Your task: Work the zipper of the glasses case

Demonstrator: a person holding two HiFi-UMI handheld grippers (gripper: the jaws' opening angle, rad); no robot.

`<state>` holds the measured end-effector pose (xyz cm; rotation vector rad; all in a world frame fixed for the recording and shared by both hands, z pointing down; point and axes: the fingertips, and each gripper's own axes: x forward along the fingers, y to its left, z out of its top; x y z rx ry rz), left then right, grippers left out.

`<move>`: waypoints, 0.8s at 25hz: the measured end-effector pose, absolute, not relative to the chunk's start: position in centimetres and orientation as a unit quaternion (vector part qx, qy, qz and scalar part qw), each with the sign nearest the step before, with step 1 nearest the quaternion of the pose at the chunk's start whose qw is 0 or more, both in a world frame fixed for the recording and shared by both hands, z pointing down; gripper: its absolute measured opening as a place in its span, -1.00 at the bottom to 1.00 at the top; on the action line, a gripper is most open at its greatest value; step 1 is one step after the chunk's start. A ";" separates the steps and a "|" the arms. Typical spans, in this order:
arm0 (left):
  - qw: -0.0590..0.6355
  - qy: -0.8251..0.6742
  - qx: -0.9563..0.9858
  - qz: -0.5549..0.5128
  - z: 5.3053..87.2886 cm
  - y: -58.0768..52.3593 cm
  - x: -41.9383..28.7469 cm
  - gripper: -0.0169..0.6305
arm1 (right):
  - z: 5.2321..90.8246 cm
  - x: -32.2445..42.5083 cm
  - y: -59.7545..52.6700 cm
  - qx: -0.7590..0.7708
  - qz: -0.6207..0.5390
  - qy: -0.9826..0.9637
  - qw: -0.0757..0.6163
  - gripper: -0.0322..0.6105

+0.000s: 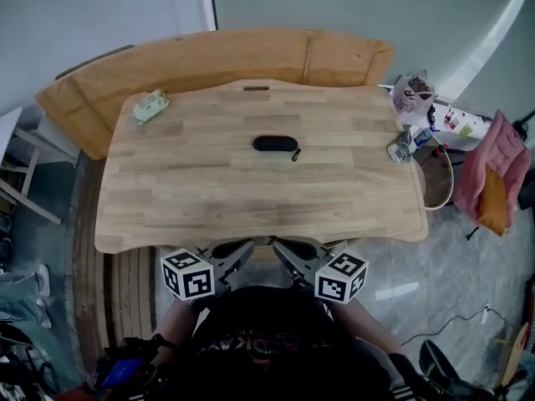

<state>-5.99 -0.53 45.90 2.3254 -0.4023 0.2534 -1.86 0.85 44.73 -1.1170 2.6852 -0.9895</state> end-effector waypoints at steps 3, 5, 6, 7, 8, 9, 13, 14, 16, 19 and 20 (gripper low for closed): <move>0.364 -0.147 0.913 0.109 46.1 0.8 -6.4 -0.91 | 45.0 -2.4 2.2 -0.372 -0.324 0.869 0.038 -0.85; 0.356 -0.141 0.916 0.120 46.4 1.7 -6.6 -0.91 | 45.4 -2.7 3.1 -0.376 -0.331 0.865 0.040 -0.85; 0.354 -0.139 0.917 0.125 46.5 2.1 -6.7 -0.91 | 45.5 -2.8 3.4 -0.378 -0.334 0.862 0.042 -0.85; 0.353 -0.137 0.917 0.127 46.6 2.4 -6.9 -0.91 | 45.6 -2.9 3.7 -0.380 -0.338 0.860 0.044 -0.85; 0.354 -0.136 0.916 0.127 46.6 2.6 -7.1 -0.91 | 45.7 -3.0 3.9 -0.382 -0.340 0.858 0.045 -0.85; 0.357 -0.136 0.915 0.126 46.6 2.7 -7.3 -0.91 | 45.8 -3.1 4.1 -0.383 -0.342 0.857 0.045 -0.85; 0.367 -0.131 0.912 0.123 46.9 3.7 -8.0 -0.91 | 46.0 -4.0 5.1 -0.385 -0.346 0.854 0.046 -0.85; 0.367 -0.130 0.913 0.123 46.9 3.9 -8.2 -0.91 | 46.0 -4.2 5.3 -0.385 -0.346 0.854 0.046 -0.85; 0.368 -0.128 0.913 0.121 46.8 4.2 -8.3 -0.91 | 46.0 -4.6 5.7 -0.383 -0.347 0.855 0.045 -0.85; 0.371 -0.125 0.913 0.118 46.9 4.5 -8.3 -0.91 | 46.2 -4.8 6.0 -0.381 -0.349 0.855 0.045 -0.85; 0.372 -0.124 0.913 0.117 46.9 4.5 -8.3 -0.91 | 46.3 -4.9 6.1 -0.380 -0.350 0.855 0.045 -0.85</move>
